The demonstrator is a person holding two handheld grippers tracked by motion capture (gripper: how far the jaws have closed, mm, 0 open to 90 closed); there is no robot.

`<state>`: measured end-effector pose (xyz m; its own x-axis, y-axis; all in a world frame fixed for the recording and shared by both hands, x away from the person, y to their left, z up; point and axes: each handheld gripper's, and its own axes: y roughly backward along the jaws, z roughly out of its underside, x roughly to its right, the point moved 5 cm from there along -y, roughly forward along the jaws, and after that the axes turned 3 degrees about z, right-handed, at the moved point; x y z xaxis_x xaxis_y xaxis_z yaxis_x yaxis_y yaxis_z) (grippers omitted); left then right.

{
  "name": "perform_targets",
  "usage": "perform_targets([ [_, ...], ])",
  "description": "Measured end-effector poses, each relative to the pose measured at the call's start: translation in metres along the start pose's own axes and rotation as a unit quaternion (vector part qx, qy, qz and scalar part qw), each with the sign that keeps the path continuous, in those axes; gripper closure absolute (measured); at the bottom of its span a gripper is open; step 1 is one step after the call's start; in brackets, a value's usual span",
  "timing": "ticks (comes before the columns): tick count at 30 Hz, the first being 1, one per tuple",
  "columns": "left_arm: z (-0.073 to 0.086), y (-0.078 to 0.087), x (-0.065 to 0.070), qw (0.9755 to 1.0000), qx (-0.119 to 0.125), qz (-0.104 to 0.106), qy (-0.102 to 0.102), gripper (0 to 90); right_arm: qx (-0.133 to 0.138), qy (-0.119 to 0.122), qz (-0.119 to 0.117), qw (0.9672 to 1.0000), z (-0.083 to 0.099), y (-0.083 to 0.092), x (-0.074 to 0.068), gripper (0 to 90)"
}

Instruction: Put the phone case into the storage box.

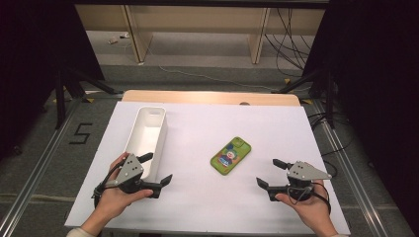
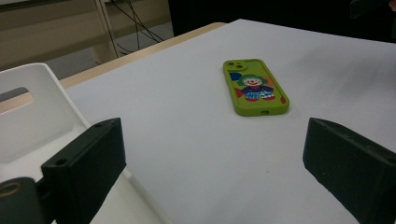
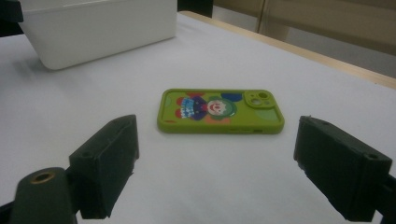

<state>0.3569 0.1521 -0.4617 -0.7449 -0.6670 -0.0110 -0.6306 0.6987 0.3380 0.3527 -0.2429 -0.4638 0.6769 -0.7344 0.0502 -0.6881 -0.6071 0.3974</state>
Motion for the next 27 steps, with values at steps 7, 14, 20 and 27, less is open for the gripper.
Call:
perform_targets([
  [7, 0.0, 0.0, 0.0, 1.0, 0.002, 0.0, 0.0, 5.6, 0.0, 0.0, 0.0, 1.0, 0.0, 0.0, 0.0, 15.1],
  [14, -0.001, 0.0, 0.0, 1.0, 0.002, -0.002, 0.0, 5.8, 0.001, 0.008, -0.001, 1.0, -0.004, 0.0, -0.002, 18.5],
  [20, -0.001, 0.0, 0.0, 1.0, 0.002, -0.003, 0.0, 6.5, 0.005, 0.027, -0.005, 0.9996, -0.013, -0.004, -0.008, 35.5],
  [27, -0.001, 0.0, 0.0, 1.0, 0.003, -0.001, 0.001, 6.9, -0.021, 0.047, -0.043, 0.9977, -0.028, -0.027, -0.021, 74.0],
])
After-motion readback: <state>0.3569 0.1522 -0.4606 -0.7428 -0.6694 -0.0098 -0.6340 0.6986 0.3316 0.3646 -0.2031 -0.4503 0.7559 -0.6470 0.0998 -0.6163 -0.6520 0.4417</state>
